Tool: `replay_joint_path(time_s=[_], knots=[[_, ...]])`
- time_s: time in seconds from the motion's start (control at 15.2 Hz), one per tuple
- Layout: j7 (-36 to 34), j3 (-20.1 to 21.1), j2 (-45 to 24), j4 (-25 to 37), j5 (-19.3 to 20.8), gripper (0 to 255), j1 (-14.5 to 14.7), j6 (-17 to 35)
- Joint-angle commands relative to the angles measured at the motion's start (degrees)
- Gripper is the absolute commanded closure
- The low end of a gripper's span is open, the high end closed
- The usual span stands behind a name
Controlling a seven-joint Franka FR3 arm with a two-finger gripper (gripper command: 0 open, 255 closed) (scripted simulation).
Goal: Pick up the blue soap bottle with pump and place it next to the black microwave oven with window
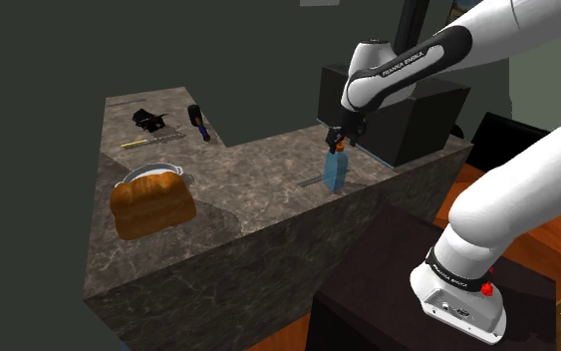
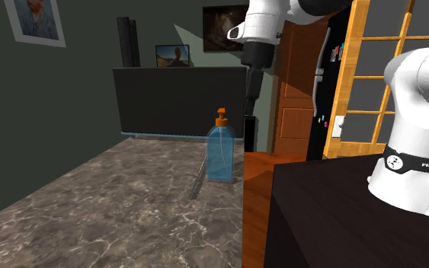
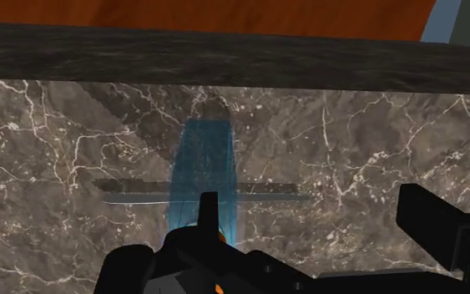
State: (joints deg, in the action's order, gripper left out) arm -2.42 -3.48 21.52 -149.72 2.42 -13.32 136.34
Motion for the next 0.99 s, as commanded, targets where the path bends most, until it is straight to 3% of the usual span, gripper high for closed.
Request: replay_joint_path(time_s=[0.0,0.33,0.92], knots=[[-1.66,-0.24,-4.1,0.45,1.08,0,-1.35,4.2],[-5.58,-1.31,-12.81,1.47,4.16,0,-4.7,12.9],[-5.7,-1.6,-19.18,1.35,4.33,0,-4.83,19.41]])
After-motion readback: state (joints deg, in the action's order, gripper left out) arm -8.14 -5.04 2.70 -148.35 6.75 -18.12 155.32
